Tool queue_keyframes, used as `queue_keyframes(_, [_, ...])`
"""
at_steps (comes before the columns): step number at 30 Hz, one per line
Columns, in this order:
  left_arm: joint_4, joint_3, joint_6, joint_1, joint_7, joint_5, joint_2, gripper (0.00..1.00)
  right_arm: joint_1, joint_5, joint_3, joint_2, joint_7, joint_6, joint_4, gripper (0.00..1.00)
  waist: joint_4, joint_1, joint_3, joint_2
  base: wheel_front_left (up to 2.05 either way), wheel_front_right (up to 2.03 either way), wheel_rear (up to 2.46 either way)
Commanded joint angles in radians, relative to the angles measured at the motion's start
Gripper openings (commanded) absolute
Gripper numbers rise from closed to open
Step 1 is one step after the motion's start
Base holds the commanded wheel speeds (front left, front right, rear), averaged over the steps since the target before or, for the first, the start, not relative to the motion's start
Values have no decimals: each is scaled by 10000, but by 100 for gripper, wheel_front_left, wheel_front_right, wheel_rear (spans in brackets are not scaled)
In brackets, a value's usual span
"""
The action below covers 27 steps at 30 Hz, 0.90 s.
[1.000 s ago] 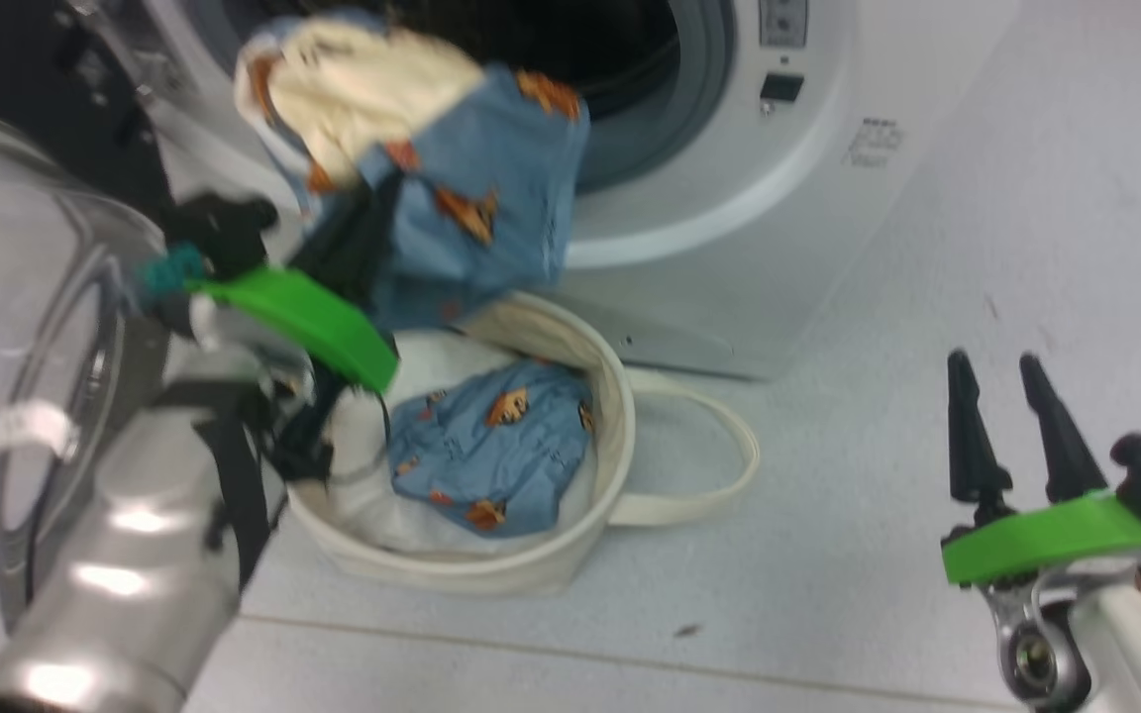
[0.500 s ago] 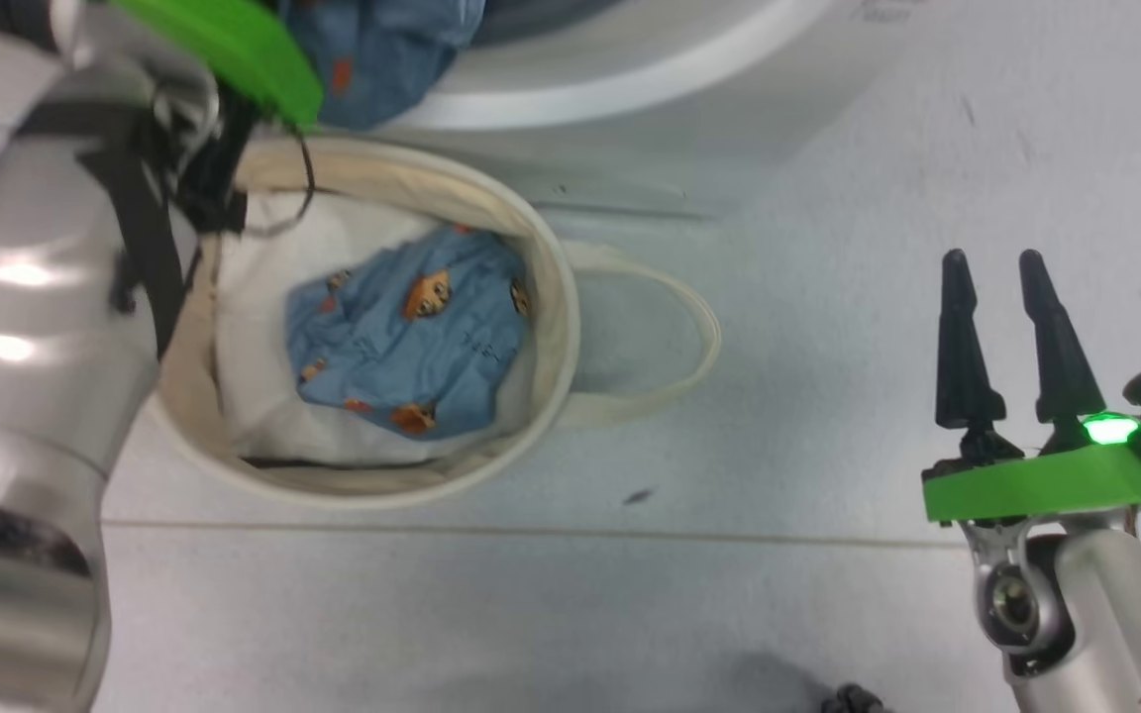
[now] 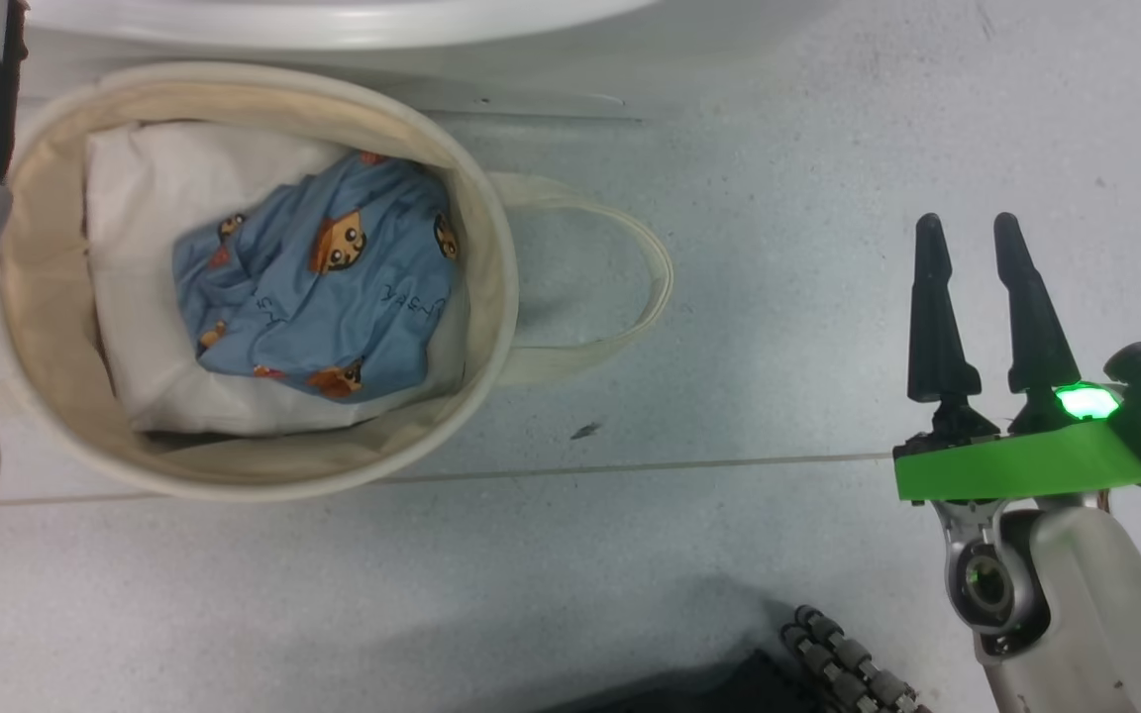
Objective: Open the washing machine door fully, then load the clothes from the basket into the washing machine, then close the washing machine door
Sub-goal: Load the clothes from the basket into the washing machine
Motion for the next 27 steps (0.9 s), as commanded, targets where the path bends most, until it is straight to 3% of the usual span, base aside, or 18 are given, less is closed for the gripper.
queue_keyframes(1, [-214, 227, -73, -85, -33, 226, 259, 0, 190, -121, 151, 77, -120, 73, -337, 100, -58, -1, 153, 0, 0, 0, 0])
queue_keyframes(8, [2265, -335, -297, -177, -11, 430, -203, 0, 136, -152, 246, 239, -120, 73, -368, 100, -157, -1, 280, 0, 0, 0, 0])
queue_keyframes(13, [3102, -777, -324, -719, 0, 554, -213, 0, 178, -145, 225, 315, -120, 73, -360, 100, -292, -1, 337, 0, 0, 0, 0])
queue_keyframes(22, [2422, -704, -251, -1284, -30, 895, 129, 0, 73, -163, 313, 494, -120, 73, -385, 100, -501, -1, 534, 0, 1, 1, 1])
queue_keyframes(23, [2485, -627, -251, -1233, -31, 875, 132, 13, 58, -181, 335, 512, -120, 73, -370, 100, -500, -1, 543, 0, 7, 7, 7])
queue_keyframes(24, [2549, -545, -254, -1165, -31, 837, 126, 100, 46, -207, 356, 532, -120, 73, -353, 100, -493, -1, 543, 0, 6, 6, 6])
queue_keyframes(27, [3108, -586, -282, -926, -27, 790, 1, 100, 59, -256, 348, 587, -120, 73, -296, 100, -469, -1, 496, 0, 1, 1, 1])
